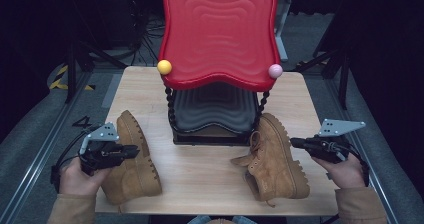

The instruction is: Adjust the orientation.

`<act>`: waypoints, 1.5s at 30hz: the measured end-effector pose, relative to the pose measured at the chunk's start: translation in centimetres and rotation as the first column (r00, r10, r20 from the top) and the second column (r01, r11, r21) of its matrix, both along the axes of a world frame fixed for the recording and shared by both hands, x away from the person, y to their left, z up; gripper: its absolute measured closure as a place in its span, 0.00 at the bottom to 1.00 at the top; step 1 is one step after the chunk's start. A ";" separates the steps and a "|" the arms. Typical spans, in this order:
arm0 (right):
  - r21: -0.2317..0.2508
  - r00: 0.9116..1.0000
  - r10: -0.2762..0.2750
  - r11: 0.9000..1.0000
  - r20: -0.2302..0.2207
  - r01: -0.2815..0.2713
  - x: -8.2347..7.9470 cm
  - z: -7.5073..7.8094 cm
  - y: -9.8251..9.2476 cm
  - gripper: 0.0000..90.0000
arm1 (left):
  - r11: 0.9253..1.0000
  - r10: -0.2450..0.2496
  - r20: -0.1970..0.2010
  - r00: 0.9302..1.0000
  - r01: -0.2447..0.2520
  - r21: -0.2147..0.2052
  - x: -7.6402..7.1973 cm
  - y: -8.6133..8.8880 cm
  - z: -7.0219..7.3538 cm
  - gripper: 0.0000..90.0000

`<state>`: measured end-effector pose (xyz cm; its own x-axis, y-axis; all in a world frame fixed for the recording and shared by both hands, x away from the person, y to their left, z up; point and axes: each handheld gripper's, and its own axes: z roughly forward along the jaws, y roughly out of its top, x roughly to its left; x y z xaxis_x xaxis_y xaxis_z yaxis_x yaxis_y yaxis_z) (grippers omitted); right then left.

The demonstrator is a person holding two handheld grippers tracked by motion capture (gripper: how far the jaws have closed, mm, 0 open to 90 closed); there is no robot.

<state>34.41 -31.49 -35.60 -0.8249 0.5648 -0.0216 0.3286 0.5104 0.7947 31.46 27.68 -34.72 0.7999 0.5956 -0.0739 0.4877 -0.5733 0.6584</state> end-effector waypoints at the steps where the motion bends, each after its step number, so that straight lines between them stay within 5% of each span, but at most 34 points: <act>1: 0.000 1.000 -0.001 1.000 0.001 0.001 0.0 0.0 0.0 1.00 | 1.000 -0.008 -0.008 1.000 0.008 0.003 0.0 -0.1 0.0 0.89; 8: 0.000 1.000 0.006 1.000 0.005 -0.006 0.0 0.0 0.0 0.99 | 0.996 -0.035 -0.027 0.999 0.037 0.075 -0.2 -1.1 0.4 0.99; 15: 0.004 1.000 0.010 1.000 0.013 -0.010 -0.2 0.2 0.1 0.99 | 0.996 -0.038 -0.108 0.993 0.046 0.079 -0.3 -2.6 0.7 0.99; 18: 0.003 1.000 0.015 1.000 0.019 -0.015 -0.2 0.2 0.2 0.99 | 0.991 -0.014 -0.130 0.991 0.030 0.127 -0.3 -3.1 0.5 0.99; 26: 0.001 1.000 0.024 1.000 0.015 -0.024 0.0 0.1 0.5 0.99 | 0.983 -0.027 -0.243 0.970 0.071 0.171 0.3 -4.2 -1.2 0.99; 29: 0.002 1.000 0.025 1.000 0.015 -0.025 0.0 0.1 0.5 0.99 | 0.976 -0.026 -0.243 0.970 0.077 0.203 0.3 -4.6 -1.4 0.99; 38: 0.004 0.999 0.030 1.000 0.022 -0.030 -0.2 0.2 0.6 0.99 | 0.982 -0.019 -0.255 0.967 0.066 0.175 0.4 -4.6 -1.6 0.99; 45: 0.004 0.999 0.026 1.000 0.024 -0.026 -0.2 0.3 0.7 0.98 | 0.976 -0.007 -0.246 0.969 0.060 0.209 0.7 -5.9 -1.3 0.99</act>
